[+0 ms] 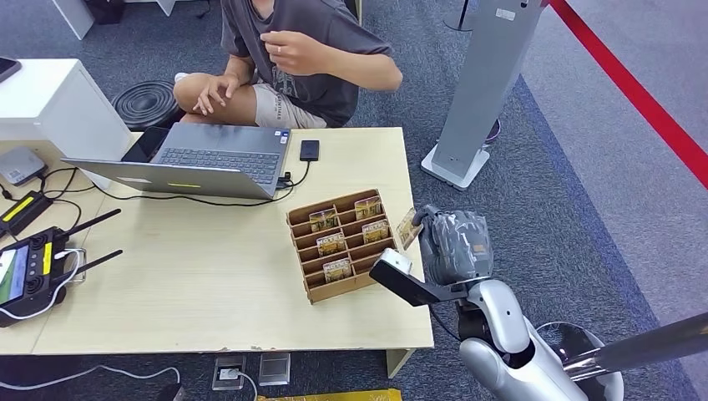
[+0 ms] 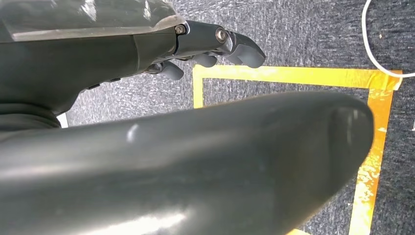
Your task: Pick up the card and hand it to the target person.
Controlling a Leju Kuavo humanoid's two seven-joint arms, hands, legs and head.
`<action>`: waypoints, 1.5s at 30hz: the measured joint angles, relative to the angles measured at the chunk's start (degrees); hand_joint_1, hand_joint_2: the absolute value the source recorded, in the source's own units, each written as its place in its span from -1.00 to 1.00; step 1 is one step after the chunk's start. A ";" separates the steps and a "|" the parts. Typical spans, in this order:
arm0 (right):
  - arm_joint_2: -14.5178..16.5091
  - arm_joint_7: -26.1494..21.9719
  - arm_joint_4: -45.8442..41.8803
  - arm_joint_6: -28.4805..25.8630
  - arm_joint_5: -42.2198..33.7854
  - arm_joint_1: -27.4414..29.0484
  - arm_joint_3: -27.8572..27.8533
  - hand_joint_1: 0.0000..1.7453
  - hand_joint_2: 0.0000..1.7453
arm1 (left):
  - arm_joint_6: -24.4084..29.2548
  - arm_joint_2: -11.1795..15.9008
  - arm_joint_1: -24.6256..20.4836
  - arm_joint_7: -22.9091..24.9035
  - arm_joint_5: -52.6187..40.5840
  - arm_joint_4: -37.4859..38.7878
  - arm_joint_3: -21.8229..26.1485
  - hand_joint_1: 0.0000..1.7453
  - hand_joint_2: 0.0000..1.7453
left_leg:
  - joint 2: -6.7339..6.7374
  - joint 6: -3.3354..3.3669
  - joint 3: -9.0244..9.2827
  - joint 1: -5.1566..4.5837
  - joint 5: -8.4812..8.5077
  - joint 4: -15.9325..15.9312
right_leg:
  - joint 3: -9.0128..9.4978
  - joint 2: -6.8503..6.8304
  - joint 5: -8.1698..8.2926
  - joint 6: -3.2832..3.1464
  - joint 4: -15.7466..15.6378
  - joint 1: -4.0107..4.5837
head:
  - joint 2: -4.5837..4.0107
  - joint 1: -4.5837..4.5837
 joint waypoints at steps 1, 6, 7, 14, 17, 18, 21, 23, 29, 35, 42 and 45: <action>-0.03 -0.03 -0.55 -0.29 -0.76 -0.34 -0.35 1.00 1.00 | 0.09 0.00 0.00 0.00 0.10 0.00 -0.01 -1.00 -1.00 | 0.00 0.00 0.00 0.00 0.00 0.00 | 0.00 0.00 0.00 0.00 0.00 0.00 | 0.00 -0.01; 0.01 -0.53 -1.86 -2.93 -5.23 -1.94 -1.83 1.00 1.00 | 0.35 0.00 -0.02 0.08 0.45 0.00 -0.33 -1.00 -1.00 | 0.00 0.00 -0.01 0.00 0.00 0.00 | 0.00 0.00 0.00 0.00 0.00 0.00 | 0.00 -0.02; 0.03 -0.65 -1.91 -3.39 -6.23 -2.25 -2.07 1.00 1.00 | 0.38 0.00 -0.03 0.10 0.47 0.00 -0.53 -1.00 -1.00 | 0.00 0.00 -0.01 0.00 0.00 0.00 | 0.00 0.00 0.00 0.00 0.00 0.00 | 0.00 -0.02; 0.37 -1.39 -1.53 -7.09 -13.86 -6.16 -3.69 1.00 1.00 | 0.76 -0.02 -0.05 0.15 0.67 0.00 -1.43 -1.00 -1.00 | 0.00 0.00 -0.02 0.00 0.00 0.00 | 0.00 0.00 0.00 0.00 0.00 0.00 | 0.00 0.02; 0.68 -1.61 -0.89 -7.44 -17.66 -8.14 -4.22 1.00 1.00 | 0.77 -0.02 -0.07 0.15 0.73 0.00 -1.77 -1.00 -1.00 | 0.00 0.00 -0.02 0.00 0.00 0.00 | 0.00 0.00 0.00 0.00 0.00 0.00 | 0.00 -0.01; 0.80 -1.68 -0.53 -7.45 -19.06 -8.85 -4.39 1.00 1.00 | 0.76 -0.02 -0.07 0.15 0.77 0.00 -1.90 -1.00 -1.00 | 0.00 0.00 -0.02 0.00 0.00 0.00 | 0.00 0.00 0.00 0.00 0.00 0.00 | 0.00 -0.02; 1.26 -2.07 0.97 -7.53 -22.22 -10.76 -5.00 1.00 1.00 | 0.76 -0.02 -0.09 0.16 0.81 0.00 -2.33 -1.00 -1.00 | -0.01 0.00 -0.03 0.00 0.00 0.00 | 0.00 -0.01 0.00 0.00 0.01 0.00 | 0.00 -0.03; 1.60 -2.36 2.23 -7.92 -23.14 -11.96 -5.44 1.00 1.00 | 0.76 -0.03 -0.09 0.21 0.81 0.00 -2.68 -1.00 -1.00 | -0.01 0.00 -0.03 0.00 0.00 0.00 | 0.00 -0.01 0.00 0.00 0.01 0.00 | 0.00 -0.02; 1.98 -0.86 4.95 -7.62 -20.82 -13.63 -6.00 0.71 1.00 | 0.71 -0.04 -0.11 0.26 0.67 0.00 -3.45 -1.00 -1.00 | -0.01 0.00 -0.04 0.00 0.00 0.00 | -0.01 -0.02 0.00 0.00 0.00 0.00 | 0.00 0.03; 2.17 0.31 7.56 -5.84 -18.25 -13.92 -6.09 -1.00 1.00 | 0.53 -0.06 -0.12 0.26 0.78 0.00 -4.22 -1.00 -1.00 | -0.02 0.00 -0.04 0.00 0.00 0.00 | 0.00 -0.02 0.00 0.00 0.00 0.00 | 0.00 0.01; 2.81 -0.92 9.65 -4.94 -17.77 -13.93 -6.05 -1.00 1.00 | 0.57 -0.11 -0.13 0.28 1.77 0.00 -4.35 -1.00 -1.00 | -0.02 0.00 -0.04 0.00 0.00 0.00 | -0.01 -0.02 0.00 0.00 0.00 0.00 | 0.00 -0.03; 2.97 -1.59 9.50 -5.07 -17.49 -13.86 -6.05 -1.00 1.00 | 0.65 -0.13 -0.13 0.28 2.24 0.00 -4.54 -1.00 -1.00 | -0.01 0.00 -0.04 0.00 0.00 0.00 | -0.02 -0.02 0.00 0.00 0.00 0.00 | 0.00 -0.01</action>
